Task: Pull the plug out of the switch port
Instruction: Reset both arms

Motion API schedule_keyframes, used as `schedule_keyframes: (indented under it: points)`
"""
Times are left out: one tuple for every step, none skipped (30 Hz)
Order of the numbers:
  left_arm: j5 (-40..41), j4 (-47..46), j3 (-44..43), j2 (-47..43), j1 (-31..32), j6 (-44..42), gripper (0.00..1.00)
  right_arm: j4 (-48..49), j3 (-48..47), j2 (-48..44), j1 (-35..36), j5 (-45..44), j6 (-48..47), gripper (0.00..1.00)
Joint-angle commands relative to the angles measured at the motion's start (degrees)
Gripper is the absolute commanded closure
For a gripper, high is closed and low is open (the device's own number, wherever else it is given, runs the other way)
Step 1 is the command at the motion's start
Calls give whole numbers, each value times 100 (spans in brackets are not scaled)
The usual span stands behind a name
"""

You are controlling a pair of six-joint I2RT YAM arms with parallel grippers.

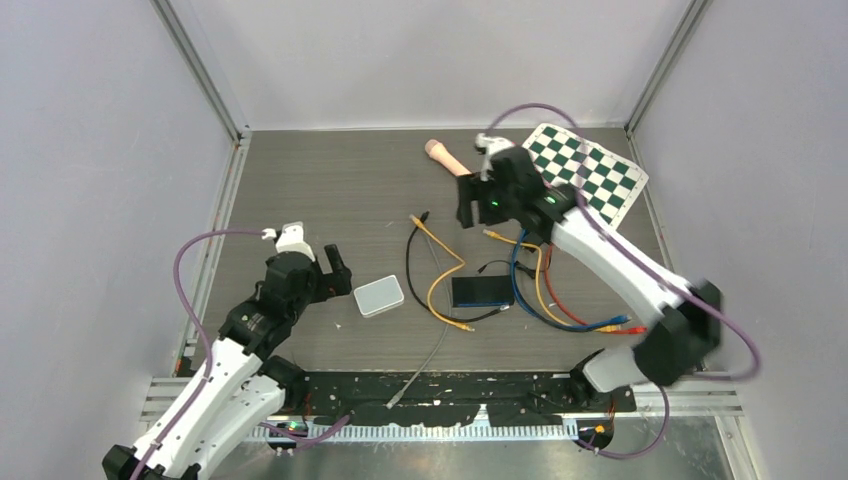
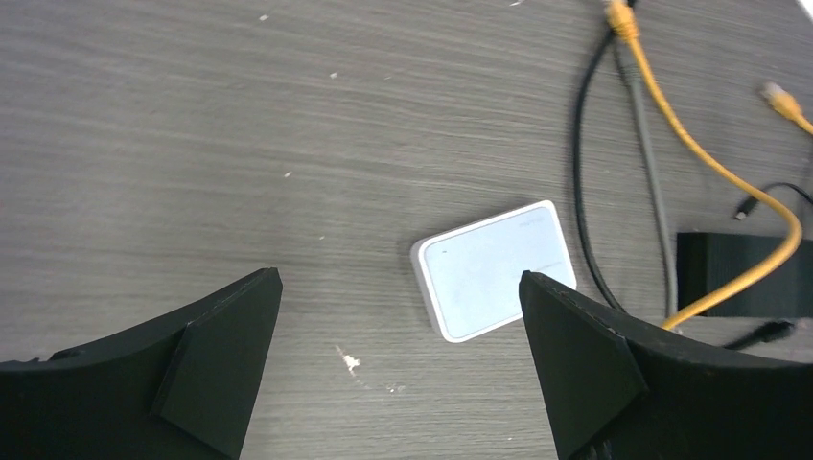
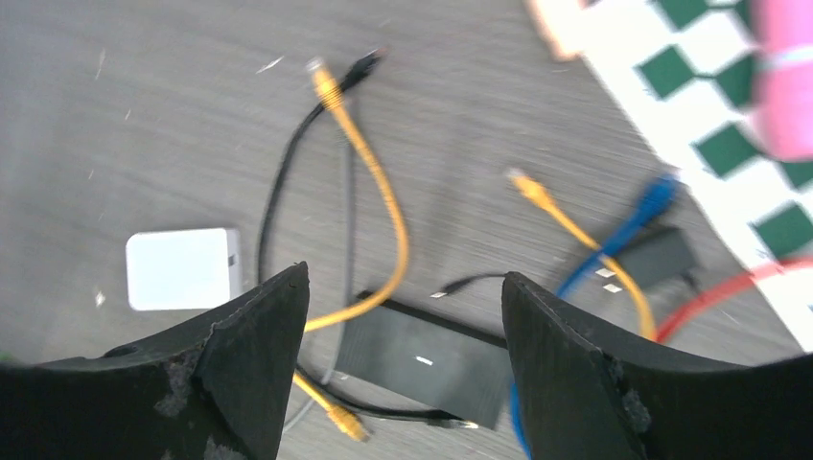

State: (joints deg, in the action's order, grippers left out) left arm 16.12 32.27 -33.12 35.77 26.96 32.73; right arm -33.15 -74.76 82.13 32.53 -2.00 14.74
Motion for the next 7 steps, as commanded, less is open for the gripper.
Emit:
schedule_keyframes:
  points:
    - [741, 411, -347, 38, -7, 379, 0, 494, 1666, -1489, -348, -1452, 456, 20]
    - [800, 419, -361, 37, -6, 352, 0, 529, 1899, -1988, -391, -1799, 550, 20]
    - [837, 405, -362, 29, -6, 307, 0, 469, 2331, -2244, -400, -2087, 985, 21]
    - [831, 358, -337, 6, -7, 200, 0, 402, 2531, -2862, -398, -2769, 1272, 21]
    - [860, 283, -311, -21, -7, 170, 0, 534, 3049, -3195, -397, -2968, 1598, 20]
    - [917, 223, -287, -46, -7, 203, 0, 734, 3369, -3992, -397, -3055, 1605, 19]
    - [1015, 191, -277, -53, -7, 317, 0, 1314, 3955, -4791, -404, -3001, 1491, 11]
